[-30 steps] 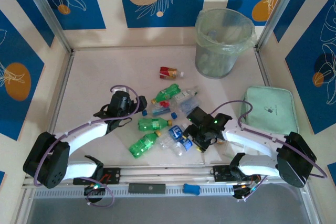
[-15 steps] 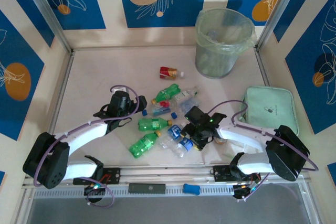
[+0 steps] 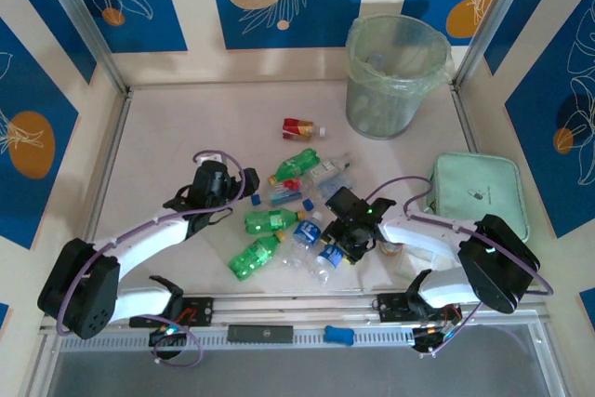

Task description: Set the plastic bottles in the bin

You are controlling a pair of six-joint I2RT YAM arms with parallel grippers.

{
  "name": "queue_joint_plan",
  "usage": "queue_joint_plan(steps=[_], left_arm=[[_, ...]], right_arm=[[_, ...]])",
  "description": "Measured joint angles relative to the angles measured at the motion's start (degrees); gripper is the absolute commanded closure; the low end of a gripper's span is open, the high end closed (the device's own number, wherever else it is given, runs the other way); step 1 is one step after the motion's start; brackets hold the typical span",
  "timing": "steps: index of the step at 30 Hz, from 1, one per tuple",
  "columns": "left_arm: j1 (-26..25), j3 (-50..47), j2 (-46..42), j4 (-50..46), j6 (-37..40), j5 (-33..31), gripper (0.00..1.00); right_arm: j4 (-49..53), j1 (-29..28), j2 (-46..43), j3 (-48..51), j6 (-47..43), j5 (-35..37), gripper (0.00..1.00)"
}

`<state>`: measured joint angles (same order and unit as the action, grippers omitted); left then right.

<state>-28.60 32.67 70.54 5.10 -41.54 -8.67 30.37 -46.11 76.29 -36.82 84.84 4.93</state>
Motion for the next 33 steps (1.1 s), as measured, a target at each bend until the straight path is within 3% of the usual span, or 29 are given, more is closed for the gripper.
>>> queue_joint_plan(steps=[9,20,33], left_arm=[[0.0,-0.04,0.02,0.0,0.0,0.0,0.0],[0.11,-0.04,0.02,0.02,0.02,-0.02,0.0],[0.11,-0.04,0.13,0.04,0.02,0.07,0.0]], right_arm=[[1.36,-0.09,0.0,-1.7,-1.49,1.07,0.49],[6.49,-1.62,-1.95,-18.1,-13.49,10.08,0.5],[-5.4,15.32,1.66,-28.7,-34.4,9.25,0.51]])
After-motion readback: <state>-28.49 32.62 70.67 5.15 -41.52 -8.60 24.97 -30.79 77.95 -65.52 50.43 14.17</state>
